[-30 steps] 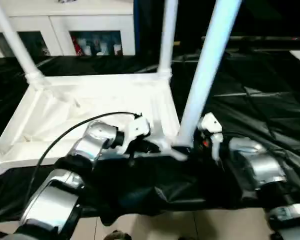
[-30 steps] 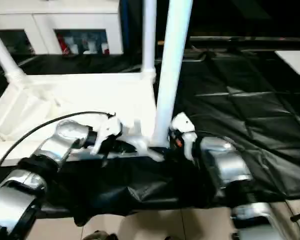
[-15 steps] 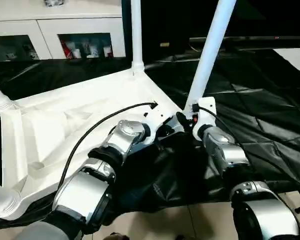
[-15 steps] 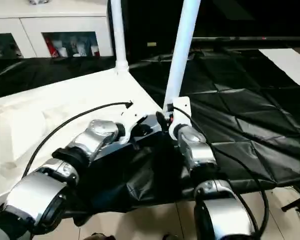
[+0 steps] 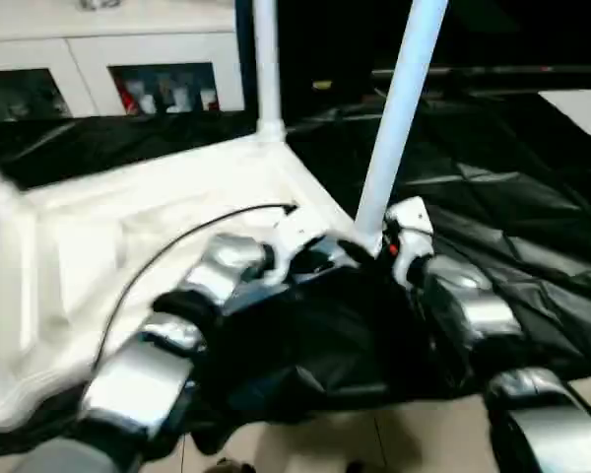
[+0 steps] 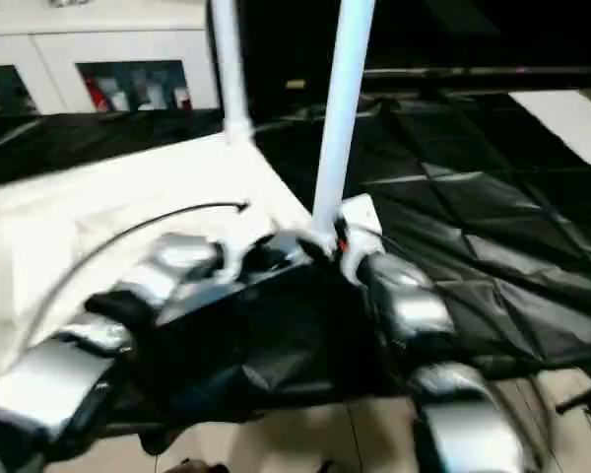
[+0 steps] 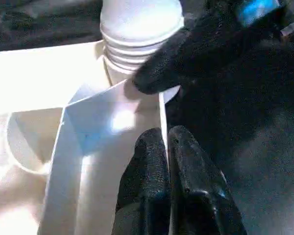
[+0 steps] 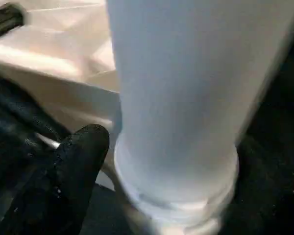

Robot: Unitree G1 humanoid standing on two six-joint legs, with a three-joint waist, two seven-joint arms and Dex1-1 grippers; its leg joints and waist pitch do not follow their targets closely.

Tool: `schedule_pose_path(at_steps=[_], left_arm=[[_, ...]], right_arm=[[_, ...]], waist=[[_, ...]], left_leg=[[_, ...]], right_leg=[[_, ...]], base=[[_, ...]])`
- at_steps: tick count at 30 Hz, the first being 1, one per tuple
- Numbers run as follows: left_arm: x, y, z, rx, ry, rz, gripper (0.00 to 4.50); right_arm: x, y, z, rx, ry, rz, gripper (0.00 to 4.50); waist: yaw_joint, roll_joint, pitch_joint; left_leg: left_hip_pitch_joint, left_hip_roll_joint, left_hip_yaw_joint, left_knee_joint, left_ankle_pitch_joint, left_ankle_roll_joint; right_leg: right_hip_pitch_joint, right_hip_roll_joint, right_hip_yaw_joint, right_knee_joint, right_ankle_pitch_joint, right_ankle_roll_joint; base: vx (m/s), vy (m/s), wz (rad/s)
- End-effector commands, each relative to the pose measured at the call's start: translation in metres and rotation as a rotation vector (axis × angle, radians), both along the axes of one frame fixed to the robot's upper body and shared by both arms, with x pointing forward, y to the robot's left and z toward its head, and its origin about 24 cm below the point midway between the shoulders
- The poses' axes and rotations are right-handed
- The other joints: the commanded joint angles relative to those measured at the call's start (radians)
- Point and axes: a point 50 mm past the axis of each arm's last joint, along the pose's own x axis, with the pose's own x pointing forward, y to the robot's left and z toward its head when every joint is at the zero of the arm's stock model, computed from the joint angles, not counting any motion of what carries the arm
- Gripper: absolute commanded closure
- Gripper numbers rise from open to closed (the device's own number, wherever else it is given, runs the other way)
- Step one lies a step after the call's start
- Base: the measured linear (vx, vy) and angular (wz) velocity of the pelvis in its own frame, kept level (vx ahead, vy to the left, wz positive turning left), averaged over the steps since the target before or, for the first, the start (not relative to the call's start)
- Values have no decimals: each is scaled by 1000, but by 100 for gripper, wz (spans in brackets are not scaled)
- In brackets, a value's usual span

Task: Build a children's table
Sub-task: Rotate leg to tighten

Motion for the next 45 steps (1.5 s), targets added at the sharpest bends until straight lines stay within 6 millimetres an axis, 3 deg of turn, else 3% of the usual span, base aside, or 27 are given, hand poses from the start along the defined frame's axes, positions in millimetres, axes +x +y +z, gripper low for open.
schedule_pose_path(at_steps=[1,4,7,13,17,23,29,33,37,38,42,45], left_arm=[[-12,1,-3,8,24,-163,450],[-15,10,-3,26,46,-212,450],[-19,21,-3,45,66,-253,450],[-20,29,-1,48,80,-272,450],[-22,30,0,46,89,-283,450],[-22,31,1,42,94,-283,450],[-23,32,1,22,96,-266,450],[-18,28,2,-18,76,-196,450],[-5,20,1,-22,29,12,450],[0,15,1,-26,15,89,450],[11,0,1,-29,-17,267,450],[16,-15,4,-56,-21,363,450]], right_arm=[[-10,-2,5,-26,7,172,60],[-16,-12,9,-56,6,238,60],[-24,-23,14,-74,22,308,60],[-29,-26,15,-66,57,352,60],[-29,-21,16,-49,49,368,60],[-31,-16,13,-30,60,375,130],[-35,-14,8,-2,77,360,167],[-32,-12,1,8,57,242,174],[-19,-9,-9,12,36,4,176],[-12,-7,-12,53,45,-129,176],[1,5,-18,160,94,-377,176],[8,21,-22,143,108,-469,176]], waist=[[17,-11,-77],[27,-7,-78],[32,-7,-74],[29,-10,-70],[30,-9,-74],[31,-8,-74],[30,-6,-74],[27,-7,-73],[9,-8,-71],[4,-8,-70],[-13,-6,-73],[-16,-8,-76]], left_leg=[[25,86,-44,-72,-265,66],[28,89,-42,-73,-268,54],[30,90,-44,-77,-299,35],[32,88,-48,-78,-345,6],[32,89,-49,-79,-328,3],[30,88,-48,-77,-314,8],[32,88,-48,-79,-325,1],[30,86,-50,-79,-332,-7],[39,81,-55,-78,-374,-33],[40,81,-57,-79,-384,-38],[41,77,-58,-78,-400,-45],[33,74,-54,-75,-357,-27]], right_leg=[[45,-81,47,-63,-299,-231],[40,-80,48,-55,-284,-245],[40,-80,49,-59,-315,-238],[35,-83,51,-69,-419,-210],[35,-82,51,-64,-392,-213],[36,-82,51,-62,-369,-221],[35,-81,51,-63,-380,-215],[35,-83,50,-65,-402,-209],[25,-83,50,-76,-472,-188],[23,-81,50,-77,-480,-183],[22,-79,50,-77,-457,-185],[26,-81,53,-73,-402,-201]], base=[[0,0,0],[0,0,0],[0,0,0],[0,0,0],[0,0,0],[0,0,0],[0,0,0],[0,0,0],[0,0,0],[0,0,0],[0,0,0],[0,0,0]])
